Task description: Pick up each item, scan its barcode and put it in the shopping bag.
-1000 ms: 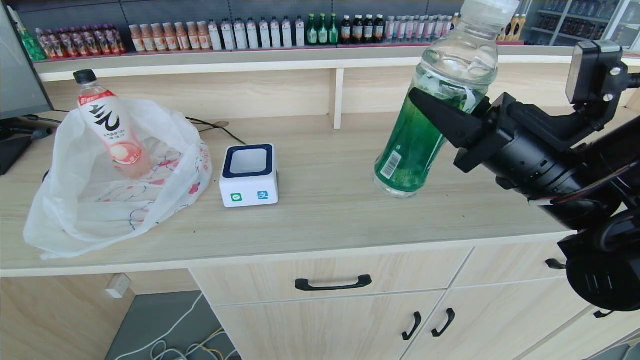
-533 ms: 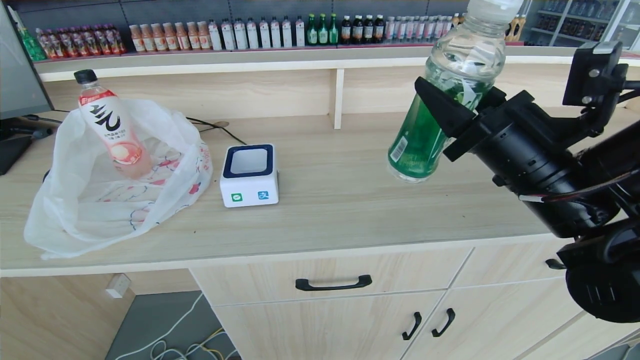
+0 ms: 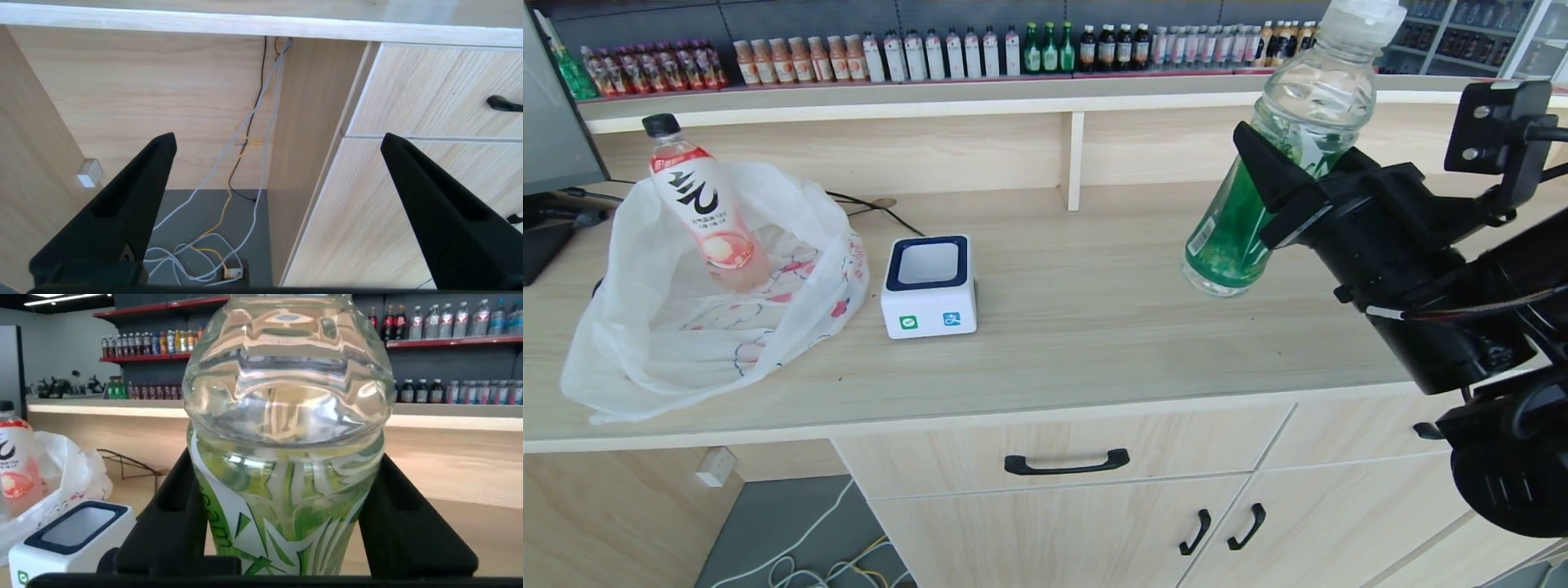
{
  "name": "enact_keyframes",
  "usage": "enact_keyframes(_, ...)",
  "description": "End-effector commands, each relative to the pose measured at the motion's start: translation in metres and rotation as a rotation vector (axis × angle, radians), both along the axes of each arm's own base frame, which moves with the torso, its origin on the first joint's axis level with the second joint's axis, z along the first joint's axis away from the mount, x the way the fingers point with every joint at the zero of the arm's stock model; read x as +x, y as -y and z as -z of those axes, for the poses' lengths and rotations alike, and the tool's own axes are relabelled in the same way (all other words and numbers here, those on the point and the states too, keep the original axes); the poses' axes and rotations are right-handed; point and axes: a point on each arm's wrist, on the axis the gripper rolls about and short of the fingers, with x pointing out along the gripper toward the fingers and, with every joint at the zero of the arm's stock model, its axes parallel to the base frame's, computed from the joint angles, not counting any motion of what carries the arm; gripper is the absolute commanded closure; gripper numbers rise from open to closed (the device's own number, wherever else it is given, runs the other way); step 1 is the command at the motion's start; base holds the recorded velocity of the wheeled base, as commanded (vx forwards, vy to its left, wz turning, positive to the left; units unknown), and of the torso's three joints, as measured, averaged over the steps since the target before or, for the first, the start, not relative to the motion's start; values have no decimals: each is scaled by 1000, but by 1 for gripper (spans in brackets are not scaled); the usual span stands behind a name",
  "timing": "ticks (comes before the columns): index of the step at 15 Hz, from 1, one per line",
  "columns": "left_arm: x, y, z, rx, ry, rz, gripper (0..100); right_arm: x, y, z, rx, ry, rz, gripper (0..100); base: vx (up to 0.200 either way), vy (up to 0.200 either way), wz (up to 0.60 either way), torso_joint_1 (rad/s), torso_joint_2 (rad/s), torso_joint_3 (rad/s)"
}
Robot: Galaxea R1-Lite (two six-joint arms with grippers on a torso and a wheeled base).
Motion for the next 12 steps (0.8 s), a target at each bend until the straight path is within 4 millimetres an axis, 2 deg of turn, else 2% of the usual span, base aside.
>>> enact_keyframes(1,0,0,0,0,1,-1,0,-4,0,11,-29,-35,-3,100,0,0,0,0,0,0)
enact_keyframes(3,0,0,0,1,1,-1,0,-15,5,15,-59,-45,13,100,0,0,0,0,0,0)
enact_keyframes(5,0,0,0,3,1,-1,0,-18,1,16,-69,-43,-1,100,0,0,0,0,0,0)
enact_keyframes(12,0,0,0,1,1,1,0,-19,-2,14,-59,-39,-16,100,0,200,0,3,4,1)
